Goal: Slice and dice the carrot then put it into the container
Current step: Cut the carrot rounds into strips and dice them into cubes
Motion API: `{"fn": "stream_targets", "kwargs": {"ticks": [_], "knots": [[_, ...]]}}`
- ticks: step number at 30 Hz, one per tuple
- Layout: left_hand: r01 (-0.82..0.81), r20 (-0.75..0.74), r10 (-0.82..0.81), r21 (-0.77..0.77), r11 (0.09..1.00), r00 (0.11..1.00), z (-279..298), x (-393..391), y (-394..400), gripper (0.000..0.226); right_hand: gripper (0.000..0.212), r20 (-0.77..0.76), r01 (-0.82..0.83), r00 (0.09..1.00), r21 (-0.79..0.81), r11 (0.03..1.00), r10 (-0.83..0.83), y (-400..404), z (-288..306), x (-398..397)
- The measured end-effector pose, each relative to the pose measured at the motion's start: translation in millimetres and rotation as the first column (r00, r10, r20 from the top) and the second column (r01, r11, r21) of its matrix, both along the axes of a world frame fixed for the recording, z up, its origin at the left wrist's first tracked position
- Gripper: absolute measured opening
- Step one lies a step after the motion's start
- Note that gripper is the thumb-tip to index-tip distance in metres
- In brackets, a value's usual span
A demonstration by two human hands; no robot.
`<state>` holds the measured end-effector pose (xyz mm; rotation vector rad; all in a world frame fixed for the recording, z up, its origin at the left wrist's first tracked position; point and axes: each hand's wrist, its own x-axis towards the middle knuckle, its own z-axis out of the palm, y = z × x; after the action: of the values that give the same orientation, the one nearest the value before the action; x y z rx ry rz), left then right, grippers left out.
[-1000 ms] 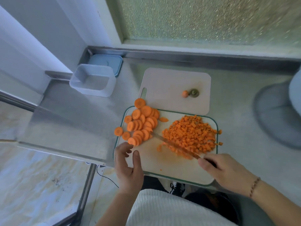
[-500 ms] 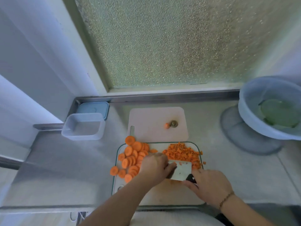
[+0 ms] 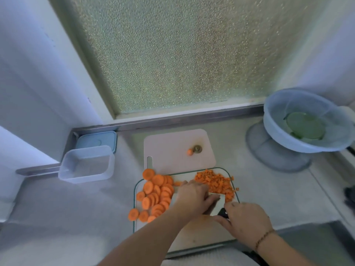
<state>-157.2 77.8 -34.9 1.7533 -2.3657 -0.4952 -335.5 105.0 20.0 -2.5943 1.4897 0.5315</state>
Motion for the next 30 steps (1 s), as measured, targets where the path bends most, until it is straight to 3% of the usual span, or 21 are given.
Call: {"fn": "stream_targets", "kwargs": {"ticks": [3,6,8,10,12,15,16,19,24,30], "knots": [[-0.043,0.004,0.043,0.036,0.998,0.999,-5,4,-5,0.051,0.089,0.031,0.028,0.999,-0.003,1.0,-0.028,2,-4,0],[-0.087,-0.045,0.088,0.015,0.996,0.995,-4,19,-16,0.054,0.115,0.057,0.084,0.995,0.002,0.996,-0.084,4,-12,-5],[-0.098,0.032,0.097,0.029,0.995,0.995,-3,42,-26,0.04,0.122,0.08,0.127,0.989,0.01,0.992,-0.127,5,-11,-8],[-0.127,0.166,0.115,0.06,0.99,0.979,-7,73,-32,0.036,0.113,0.106,0.153,0.983,0.002,0.988,-0.152,7,-10,-13],[-0.156,0.213,0.137,0.079,0.985,0.968,-8,102,-32,0.062,0.101,0.123,0.187,0.975,-0.002,0.982,-0.185,10,-7,-17],[-0.061,0.267,0.002,0.212,0.975,0.964,-7,123,-29,0.091,0.102,0.142,0.252,0.959,-0.014,0.968,-0.247,12,-8,-23],[-0.035,0.294,-0.042,0.25,0.968,0.955,-3,126,-29,0.088,0.104,0.143,0.269,0.954,-0.019,0.963,-0.264,12,-9,-24],[-0.014,0.254,-0.056,0.267,0.964,0.966,0,132,-33,0.046,0.107,0.14,0.298,0.946,-0.014,0.954,-0.293,11,-10,-26],[0.002,0.094,-0.033,0.308,0.951,0.995,8,137,-42,0.038,0.095,0.138,0.301,0.944,0.011,0.954,-0.3,12,-6,-25],[-0.144,-0.113,0.179,0.262,0.954,0.977,14,143,-44,0.028,0.076,0.252,0.344,0.903,0.062,0.937,-0.348,10,-12,-29]]}}
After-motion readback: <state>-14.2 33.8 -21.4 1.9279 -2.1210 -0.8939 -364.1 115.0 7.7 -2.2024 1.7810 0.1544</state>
